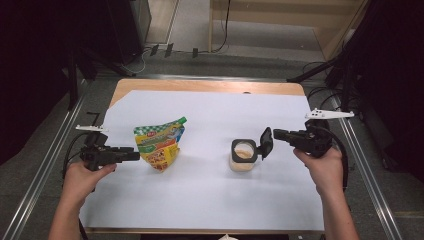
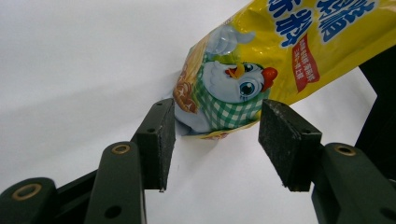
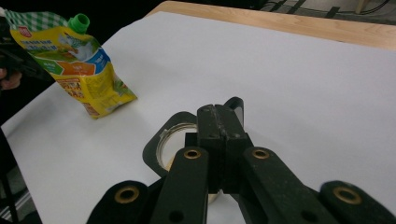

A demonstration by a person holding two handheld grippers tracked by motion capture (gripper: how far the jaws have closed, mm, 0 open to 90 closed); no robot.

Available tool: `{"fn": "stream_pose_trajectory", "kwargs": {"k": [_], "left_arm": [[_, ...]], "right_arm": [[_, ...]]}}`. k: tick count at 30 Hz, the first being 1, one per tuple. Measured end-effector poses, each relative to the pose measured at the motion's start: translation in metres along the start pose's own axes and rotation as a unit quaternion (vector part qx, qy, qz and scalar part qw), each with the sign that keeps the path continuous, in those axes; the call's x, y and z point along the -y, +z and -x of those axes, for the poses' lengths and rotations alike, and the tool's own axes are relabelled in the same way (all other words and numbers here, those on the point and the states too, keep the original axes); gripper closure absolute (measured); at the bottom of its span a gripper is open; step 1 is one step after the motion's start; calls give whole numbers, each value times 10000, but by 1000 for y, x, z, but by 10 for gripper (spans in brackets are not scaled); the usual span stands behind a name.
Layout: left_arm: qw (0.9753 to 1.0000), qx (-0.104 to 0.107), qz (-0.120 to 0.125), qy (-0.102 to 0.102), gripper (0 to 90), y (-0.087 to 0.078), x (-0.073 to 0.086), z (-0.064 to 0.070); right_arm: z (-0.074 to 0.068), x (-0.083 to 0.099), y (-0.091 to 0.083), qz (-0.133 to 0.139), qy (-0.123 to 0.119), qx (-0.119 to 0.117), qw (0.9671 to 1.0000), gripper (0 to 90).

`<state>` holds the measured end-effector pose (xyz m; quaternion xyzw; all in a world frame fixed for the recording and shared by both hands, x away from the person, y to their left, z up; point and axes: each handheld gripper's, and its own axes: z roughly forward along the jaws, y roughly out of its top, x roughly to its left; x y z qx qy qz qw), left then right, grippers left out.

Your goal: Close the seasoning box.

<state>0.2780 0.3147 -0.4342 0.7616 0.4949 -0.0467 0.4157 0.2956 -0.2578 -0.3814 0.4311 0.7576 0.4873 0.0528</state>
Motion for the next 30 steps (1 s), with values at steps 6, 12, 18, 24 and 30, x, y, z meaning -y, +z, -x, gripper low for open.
{"fn": "stream_pose_trajectory", "kwargs": {"k": [6,12,18,24,30], "left_arm": [[10000,1,-3,-12,468,0,0,0],[10000,11,-13,-1,469,1,0,1],[10000,8,-16,-14,469,1,0,0],[10000,13,-19,-10,468,1,0,1],[10000,12,-24,-8,469,1,0,1]], "right_arm": [[2,4,8,-159,-20,75,9998,900],[6,11,18,-308,32,128,9994,900],[2,13,28,-404,-17,112,9991,900],[-4,14,33,-384,-162,101,9991,900],[-7,15,38,-398,-205,54,9990,900]]}}
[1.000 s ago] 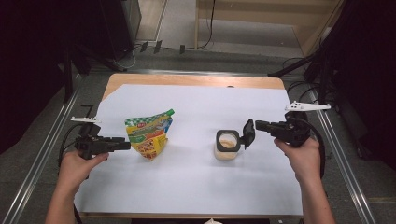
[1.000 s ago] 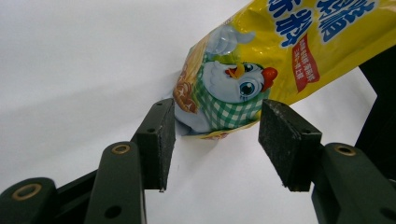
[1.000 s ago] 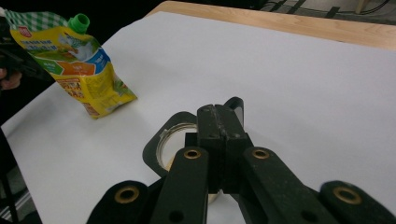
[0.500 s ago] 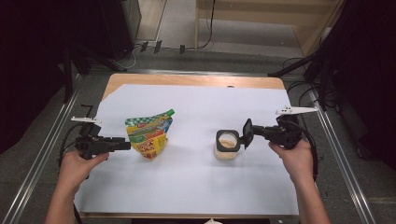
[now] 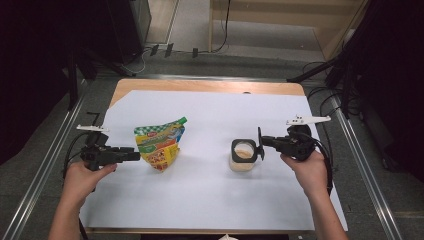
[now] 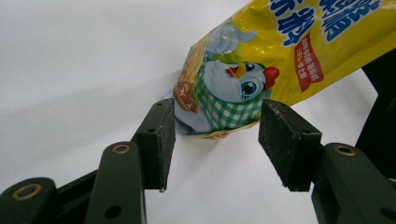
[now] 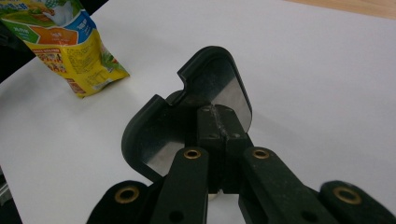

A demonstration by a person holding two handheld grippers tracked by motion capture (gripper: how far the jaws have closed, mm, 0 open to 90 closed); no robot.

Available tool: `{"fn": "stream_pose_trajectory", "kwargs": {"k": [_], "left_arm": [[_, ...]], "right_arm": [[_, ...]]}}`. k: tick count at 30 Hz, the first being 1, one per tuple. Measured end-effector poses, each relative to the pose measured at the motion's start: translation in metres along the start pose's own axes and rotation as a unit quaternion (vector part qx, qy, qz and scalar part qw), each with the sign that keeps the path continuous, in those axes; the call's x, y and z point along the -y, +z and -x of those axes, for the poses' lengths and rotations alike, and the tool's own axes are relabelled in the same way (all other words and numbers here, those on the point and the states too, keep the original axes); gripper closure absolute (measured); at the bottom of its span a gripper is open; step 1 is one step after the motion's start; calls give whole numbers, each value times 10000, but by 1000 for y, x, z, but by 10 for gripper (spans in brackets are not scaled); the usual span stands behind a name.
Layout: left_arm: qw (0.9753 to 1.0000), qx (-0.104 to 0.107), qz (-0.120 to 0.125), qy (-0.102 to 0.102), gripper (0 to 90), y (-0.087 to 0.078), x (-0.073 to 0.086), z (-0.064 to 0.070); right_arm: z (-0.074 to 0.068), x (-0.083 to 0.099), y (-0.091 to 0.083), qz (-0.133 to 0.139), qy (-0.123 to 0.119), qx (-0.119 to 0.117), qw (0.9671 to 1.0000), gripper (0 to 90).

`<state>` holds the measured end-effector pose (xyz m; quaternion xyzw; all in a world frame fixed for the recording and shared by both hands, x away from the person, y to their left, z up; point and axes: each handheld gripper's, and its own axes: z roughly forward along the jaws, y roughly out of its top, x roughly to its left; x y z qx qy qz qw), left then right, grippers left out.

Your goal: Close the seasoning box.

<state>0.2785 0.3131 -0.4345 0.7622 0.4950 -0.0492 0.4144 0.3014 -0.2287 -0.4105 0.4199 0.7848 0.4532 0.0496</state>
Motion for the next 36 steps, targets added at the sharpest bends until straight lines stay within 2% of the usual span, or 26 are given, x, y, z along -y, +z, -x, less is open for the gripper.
{"fn": "stream_pose_trajectory", "kwargs": {"k": [17,21,28,36], "left_arm": [[10000,-12,-40,-1,469,2,0,0],[10000,-8,-42,1,470,2,0,0],[10000,-6,-51,6,469,2,0,-1],[10000,4,-61,13,469,2,0,-1]], "right_arm": [[-10,3,15,-123,-120,-85,9998,900],[-12,4,22,-179,-212,-104,9996,900],[-19,9,37,-462,-329,-120,9983,900],[-21,9,37,-404,-375,-132,9984,865]]}}
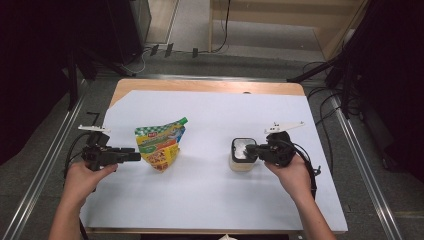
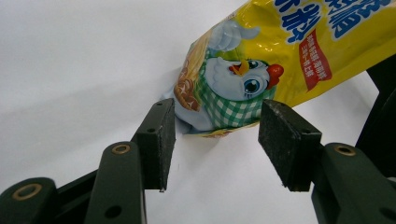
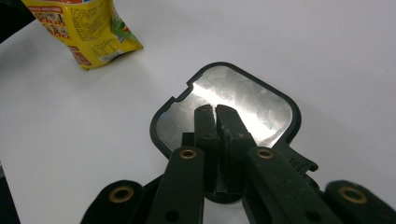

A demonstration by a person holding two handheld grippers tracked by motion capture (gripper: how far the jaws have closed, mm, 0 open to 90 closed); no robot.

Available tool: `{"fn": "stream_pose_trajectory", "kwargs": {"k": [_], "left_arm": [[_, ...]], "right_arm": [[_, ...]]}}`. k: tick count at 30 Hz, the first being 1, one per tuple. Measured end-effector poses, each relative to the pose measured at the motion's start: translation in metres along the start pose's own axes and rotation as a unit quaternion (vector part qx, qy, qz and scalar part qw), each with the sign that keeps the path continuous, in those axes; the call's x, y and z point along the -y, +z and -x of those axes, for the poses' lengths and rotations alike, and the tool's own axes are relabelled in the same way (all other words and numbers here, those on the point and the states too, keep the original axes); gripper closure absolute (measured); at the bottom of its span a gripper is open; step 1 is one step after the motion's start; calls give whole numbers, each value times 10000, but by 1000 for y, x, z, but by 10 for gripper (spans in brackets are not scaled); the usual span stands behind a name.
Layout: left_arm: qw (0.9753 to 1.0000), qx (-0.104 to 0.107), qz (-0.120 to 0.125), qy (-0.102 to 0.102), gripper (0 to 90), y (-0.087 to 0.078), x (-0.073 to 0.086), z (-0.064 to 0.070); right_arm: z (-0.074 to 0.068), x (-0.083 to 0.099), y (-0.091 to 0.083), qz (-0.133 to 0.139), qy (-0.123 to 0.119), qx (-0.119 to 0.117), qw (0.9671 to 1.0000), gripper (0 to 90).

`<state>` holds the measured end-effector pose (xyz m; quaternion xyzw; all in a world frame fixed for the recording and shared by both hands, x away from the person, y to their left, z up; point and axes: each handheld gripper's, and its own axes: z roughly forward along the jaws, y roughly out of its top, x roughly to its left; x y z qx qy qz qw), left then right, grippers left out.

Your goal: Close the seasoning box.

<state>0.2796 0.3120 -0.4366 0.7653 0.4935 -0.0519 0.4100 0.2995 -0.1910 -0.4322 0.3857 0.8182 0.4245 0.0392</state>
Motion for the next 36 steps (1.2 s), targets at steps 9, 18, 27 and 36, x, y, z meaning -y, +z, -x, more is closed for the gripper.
{"fn": "stream_pose_trajectory", "kwargs": {"k": [9,18,27,36], "left_arm": [[10000,-16,-6,-2,468,0,0,0],[10000,-22,9,-30,458,0,0,0],[10000,-34,0,-41,454,0,0,-1],[10000,-31,2,-40,443,0,0,-1]], "right_arm": [[12,-1,-15,251,55,212,9994,721],[29,2,-30,435,233,386,9980,617],[48,13,-34,492,314,595,9965,558],[66,26,-36,567,462,885,9934,495]]}}
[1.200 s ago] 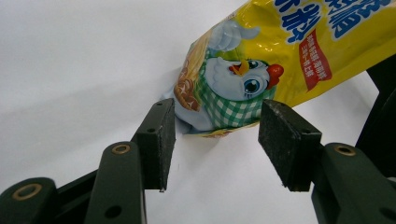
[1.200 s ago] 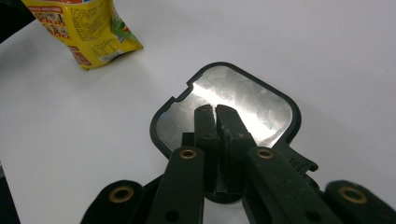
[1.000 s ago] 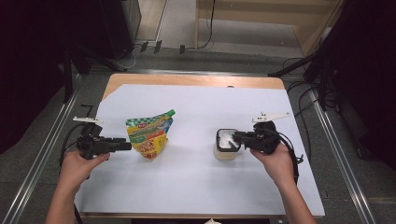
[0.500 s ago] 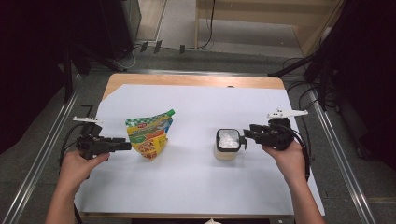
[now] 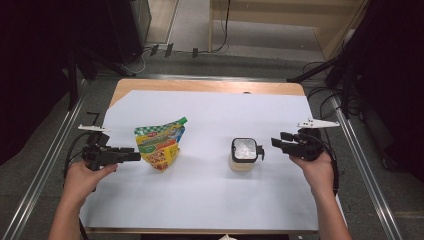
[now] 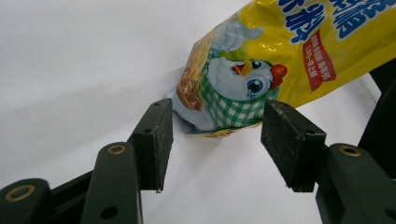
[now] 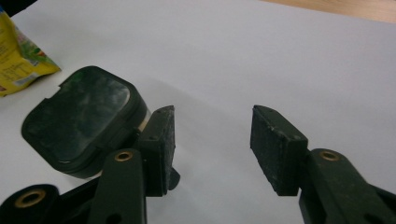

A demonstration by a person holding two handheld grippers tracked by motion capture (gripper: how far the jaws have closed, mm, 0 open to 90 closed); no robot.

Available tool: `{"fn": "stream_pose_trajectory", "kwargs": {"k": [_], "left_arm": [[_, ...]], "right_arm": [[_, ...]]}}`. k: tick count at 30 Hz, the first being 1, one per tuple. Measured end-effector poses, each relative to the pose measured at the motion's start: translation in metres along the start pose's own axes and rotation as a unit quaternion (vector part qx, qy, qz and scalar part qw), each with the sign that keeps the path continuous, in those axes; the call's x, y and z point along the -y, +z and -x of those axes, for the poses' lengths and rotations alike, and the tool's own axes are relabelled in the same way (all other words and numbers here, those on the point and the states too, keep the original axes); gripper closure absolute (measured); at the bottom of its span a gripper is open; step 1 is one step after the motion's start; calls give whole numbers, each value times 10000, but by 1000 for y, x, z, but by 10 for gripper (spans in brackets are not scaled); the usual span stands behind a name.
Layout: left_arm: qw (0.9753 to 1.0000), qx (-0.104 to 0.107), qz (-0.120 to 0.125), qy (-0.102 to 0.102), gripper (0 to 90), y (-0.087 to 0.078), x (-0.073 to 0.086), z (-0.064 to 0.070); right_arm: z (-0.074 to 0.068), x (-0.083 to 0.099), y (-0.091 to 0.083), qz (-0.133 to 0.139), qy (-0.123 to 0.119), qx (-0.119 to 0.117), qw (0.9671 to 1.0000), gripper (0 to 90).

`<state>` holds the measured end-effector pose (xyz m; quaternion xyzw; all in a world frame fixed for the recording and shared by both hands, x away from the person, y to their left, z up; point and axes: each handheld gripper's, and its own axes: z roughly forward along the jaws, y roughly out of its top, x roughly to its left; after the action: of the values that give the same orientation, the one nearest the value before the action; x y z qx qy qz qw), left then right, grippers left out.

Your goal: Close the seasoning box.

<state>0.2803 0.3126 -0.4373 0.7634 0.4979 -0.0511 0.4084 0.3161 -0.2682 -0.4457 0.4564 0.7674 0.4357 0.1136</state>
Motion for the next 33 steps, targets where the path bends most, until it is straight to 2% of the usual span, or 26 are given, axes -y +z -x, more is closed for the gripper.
{"fn": "stream_pose_trajectory", "kwargs": {"k": [9,11,13,16,33], "left_arm": [[10000,-10,-6,6,437,0,0,0],[10000,-9,-8,4,436,1,0,0],[10000,-8,-5,-4,435,1,0,0],[10000,-27,-5,-4,434,1,0,0],[10000,-91,-30,10,427,2,0,-1]], "right_arm": [[12,9,3,90,100,127,9998,392],[14,12,4,164,101,273,9994,367],[16,14,5,88,39,305,9995,357],[20,17,6,68,75,405,9991,331],[31,27,11,-79,147,557,9983,302]]}}
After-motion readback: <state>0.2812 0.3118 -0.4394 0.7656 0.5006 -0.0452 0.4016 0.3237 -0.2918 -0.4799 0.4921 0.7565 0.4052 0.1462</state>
